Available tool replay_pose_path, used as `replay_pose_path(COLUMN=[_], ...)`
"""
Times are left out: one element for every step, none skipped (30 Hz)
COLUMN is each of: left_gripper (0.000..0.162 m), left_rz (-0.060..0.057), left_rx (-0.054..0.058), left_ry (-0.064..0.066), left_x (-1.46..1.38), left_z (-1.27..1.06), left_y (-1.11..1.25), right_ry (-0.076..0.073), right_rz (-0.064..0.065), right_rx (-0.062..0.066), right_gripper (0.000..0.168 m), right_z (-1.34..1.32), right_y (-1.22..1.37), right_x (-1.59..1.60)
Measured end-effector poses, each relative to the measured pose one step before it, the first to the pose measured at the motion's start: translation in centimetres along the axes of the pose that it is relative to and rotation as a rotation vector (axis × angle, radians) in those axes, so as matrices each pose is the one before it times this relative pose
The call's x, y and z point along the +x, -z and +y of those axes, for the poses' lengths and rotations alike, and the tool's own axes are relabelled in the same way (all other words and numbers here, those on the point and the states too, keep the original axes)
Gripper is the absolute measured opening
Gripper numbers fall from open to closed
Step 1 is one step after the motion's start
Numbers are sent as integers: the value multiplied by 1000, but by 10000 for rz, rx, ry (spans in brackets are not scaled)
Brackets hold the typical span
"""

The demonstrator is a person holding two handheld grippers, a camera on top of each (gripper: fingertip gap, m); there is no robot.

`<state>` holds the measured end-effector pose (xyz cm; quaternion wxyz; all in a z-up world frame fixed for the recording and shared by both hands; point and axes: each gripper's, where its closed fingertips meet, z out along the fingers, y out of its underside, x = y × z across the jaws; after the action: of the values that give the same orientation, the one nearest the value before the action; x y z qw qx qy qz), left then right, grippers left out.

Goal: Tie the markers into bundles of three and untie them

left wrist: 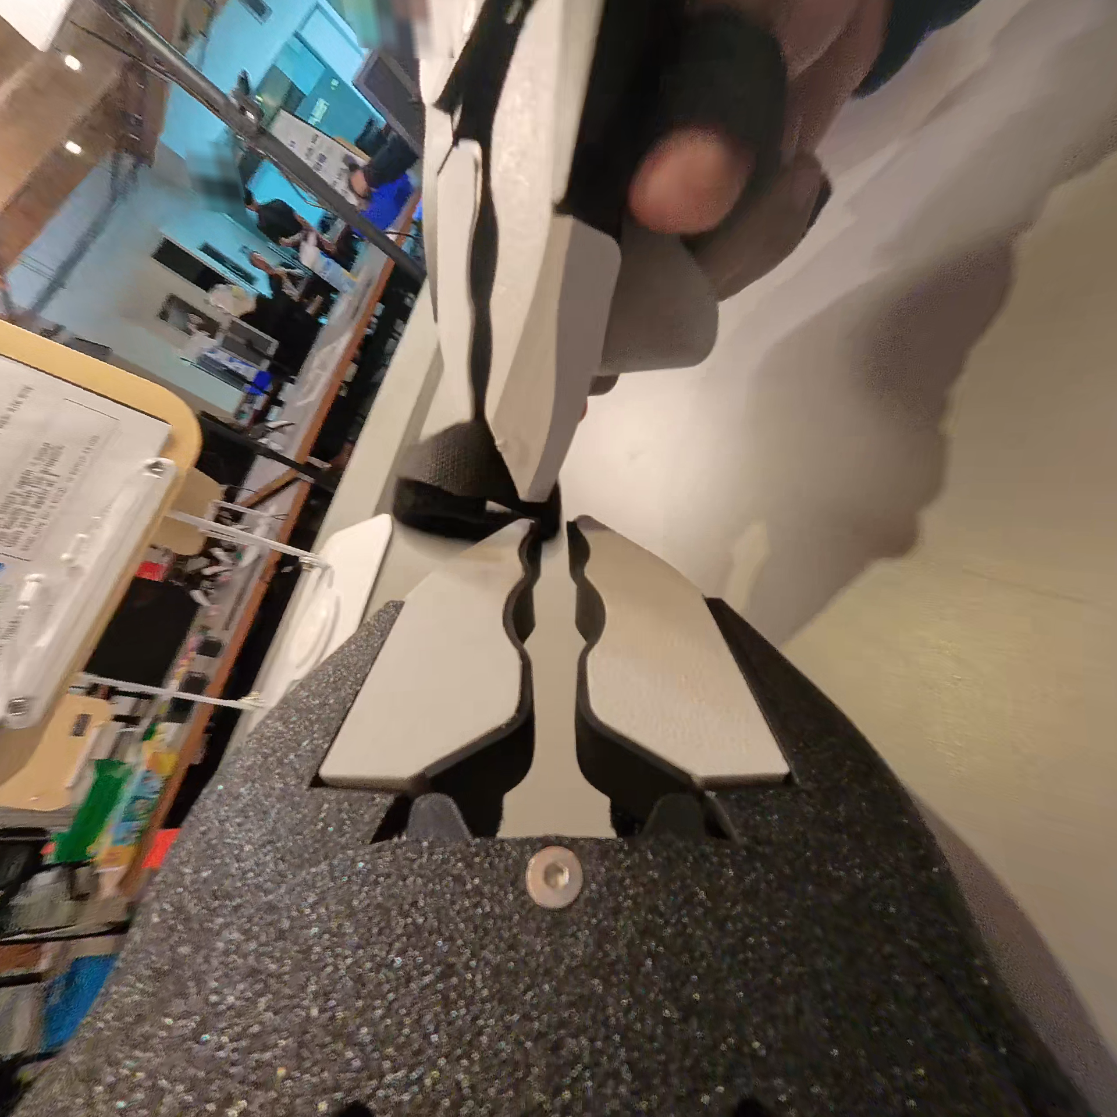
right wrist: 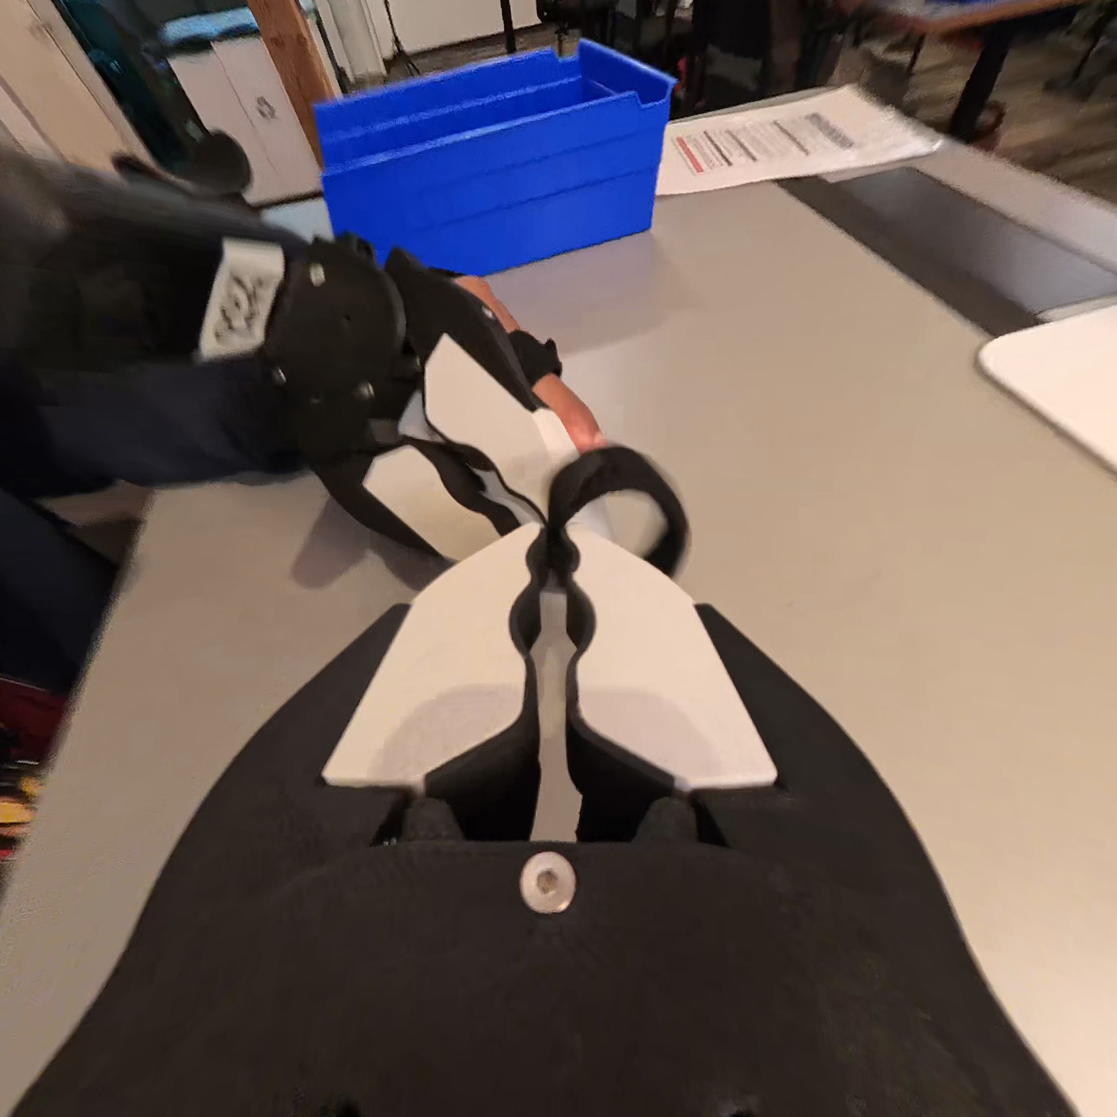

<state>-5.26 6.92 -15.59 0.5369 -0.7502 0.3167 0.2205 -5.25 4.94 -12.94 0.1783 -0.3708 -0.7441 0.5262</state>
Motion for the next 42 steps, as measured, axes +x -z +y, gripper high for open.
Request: replay_pose_path(left_gripper=[9, 11, 12, 13, 14, 14, 14, 14, 14, 15, 16, 17, 18, 18, 18, 18, 18, 19, 21, 21, 21, 21, 21, 21, 21, 21, 21, 19, 10, 5, 4, 4, 4, 3, 3, 3, 3, 3, 3, 3, 3, 3], left_rz=[312, 286, 365, 414, 431, 499, 489, 361, 335, 395, 451, 409, 288, 199, 247, 356, 289, 225, 155, 136, 173, 186, 136, 63, 49, 78, 54, 38, 50, 20, -113, -67, 26, 113, 44, 29, 102, 171, 109, 13, -121, -150], left_rx=[-26, 51, 120, 192, 336, 439, 505, 572, 519, 414, 335, 267, 230, 201, 101, -28, -197, -203, -13, 59, 43, 25, 26, -27, -109, -148, -158, -157, -13, 186, 231, 295, 360, 460, 527, 520, 495, 450, 377, 328, 361, 334], left_ry=[283, 399, 511, 642, 776, 931, 985, 942, 891, 861, 830, 776, 673, 601, 593, 610, 655, 568, 406, 305, 268, 225, 166, 156, 129, 53, 16, -12, -108, -143, -153, -170, -157, -178, -196, -210, -173, -149, -215, -414, -632, -773], left_x=[211, 56, 54, 34, -9, 35, 34, -79, -47, 98, 220, 198, 61, -33, 73, 218, 102, -7, -36, 15, 102, 160, 130, 35, 20, 78, 77, 55, 115, 125, -45, -6, 99, 228, 129, 92, 196, 291, 255, 200, 130, 155], left_z=[183, 130, 84, -32, -250, -425, -580, -677, -616, -493, -378, -268, -213, -172, -32, 146, 389, 371, 128, 12, -13, -11, -12, 81, 210, 283, 313, 298, 108, -201, -314, -389, -474, -598, -702, -684, -656, -640, -571, -497, -522, -468], left_y=[27, 88, 162, 229, 296, 328, 325, 308, 229, 161, 93, 32, 19, 3, -13, -55, -110, -133, -83, -17, -10, -17, -41, -64, -116, -157, -193, -204, -134, -64, -23, 27, 77, 141, 182, 200, 208, 202, 179, 145, 148, 135], right_ry=[714, 791, 719, 624, 540, 383, 234, 161, 143, 159, 174, 169, 165, 176, 202, 219, 199, 162, 133, 100, 57, 30, 28, 53, 83, 84, 65, 52, 45, 11, -51, -124, -169, -197, -234, -260, -250, -205, -163, -153, -201, -297], right_rz=[425, 455, 356, 257, 177, 95, -32, -100, -118, -92, -47, -57, -72, -58, -25, -4, 14, 26, 47, 18, -27, -36, -42, -40, -17, -24, -38, -29, -15, 117, 246, 295, 332, 387, 422, 403, 386, 373, 380, 386, 406, 299], right_rx=[-44, -89, -93, -44, 55, 176, 179, 92, -7, -88, -76, -41, -38, -46, -49, -42, -19, -6, 8, 19, 16, 10, 7, -3, -9, -22, -35, -38, -65, -72, -21, 21, 46, 61, 109, 201, 254, 221, 181, 146, 53, 3], right_gripper=[1, 1, 1, 1, 1, 1, 1, 1, 1, 1, 1, 1, 1, 1, 1, 1, 1, 1, 1, 1, 1, 1, 1, 1, 1, 1, 1, 1, 1, 2, 2, 4, 6, 10, 13, 16, 18, 18, 19, 19, 19, 19], right_z=[345, 408, 388, 297, 128, -88, -174, -134, -24, 67, 59, 0, 0, -10, -15, -49, -53, -65, -60, -53, -12, 23, 21, 32, 20, 9, 28, 37, 102, 144, 77, -9, -73, -88, -171, -306, -382, -355, -340, -330, -216, -162], right_y=[94, 126, 152, 152, 149, 149, 125, 63, -1, -65, -81, -89, -89, -87, -87, -70, -50, -21, 2, 19, 17, 19, 8, -12, -10, -21, -43, -33, -42, -38, 13, 81, 117, 133, 165, 176, 173, 121, 58, -8, -82, -130], right_x=[478, 507, 347, 192, 47, -67, -195, -273, -295, -265, -243, -268, -300, -275, -242, -205, -142, -96, -25, -46, -67, -73, -81, -103, -83, -95, -117, -91, -66, 134, 361, 501, 606, 690, 721, 645, 547, 459, 385, 315, 313, 139])
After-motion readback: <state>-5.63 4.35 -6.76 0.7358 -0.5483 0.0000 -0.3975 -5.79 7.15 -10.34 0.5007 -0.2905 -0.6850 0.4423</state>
